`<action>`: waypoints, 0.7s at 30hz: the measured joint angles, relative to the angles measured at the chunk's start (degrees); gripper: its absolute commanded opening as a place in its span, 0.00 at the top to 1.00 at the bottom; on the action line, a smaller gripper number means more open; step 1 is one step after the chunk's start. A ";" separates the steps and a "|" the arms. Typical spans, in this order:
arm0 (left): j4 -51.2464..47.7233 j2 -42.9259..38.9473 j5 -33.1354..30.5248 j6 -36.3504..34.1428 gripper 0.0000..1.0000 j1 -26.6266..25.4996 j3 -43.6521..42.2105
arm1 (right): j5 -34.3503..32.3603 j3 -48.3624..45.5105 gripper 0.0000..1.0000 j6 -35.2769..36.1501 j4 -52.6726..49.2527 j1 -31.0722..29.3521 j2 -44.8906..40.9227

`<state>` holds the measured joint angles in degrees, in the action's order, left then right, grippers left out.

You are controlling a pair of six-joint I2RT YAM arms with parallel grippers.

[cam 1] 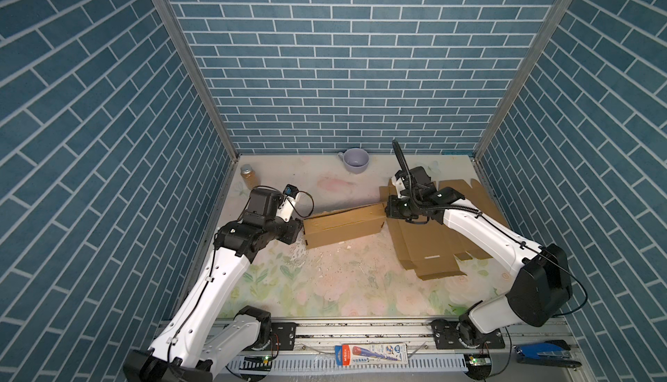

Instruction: Fold the paper box

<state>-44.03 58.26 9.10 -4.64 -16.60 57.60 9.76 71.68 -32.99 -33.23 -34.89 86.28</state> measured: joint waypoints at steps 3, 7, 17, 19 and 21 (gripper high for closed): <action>0.76 2.43 0.46 0.66 0.60 0.37 -0.07 | 0.07 0.04 1.00 -0.02 -0.04 0.00 0.00; 1.55 4.04 1.36 1.16 0.73 0.52 -0.13 | 0.13 0.04 1.00 -0.02 -0.09 0.00 0.00; 1.33 6.19 3.93 0.33 0.98 1.60 0.74 | 0.68 0.04 1.00 -0.07 -0.11 -0.11 0.00; 1.01 7.39 4.81 0.42 0.99 2.08 1.97 | 0.68 0.04 1.00 -0.22 -0.13 -0.11 0.00; 0.90 8.52 5.88 0.94 0.99 2.38 3.19 | 0.66 0.04 1.00 -0.24 -0.11 -0.11 0.00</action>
<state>-43.13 66.78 14.98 -3.70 -14.22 60.80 10.41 71.72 -33.23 -33.34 -35.00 86.28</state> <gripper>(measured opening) 0.053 0.046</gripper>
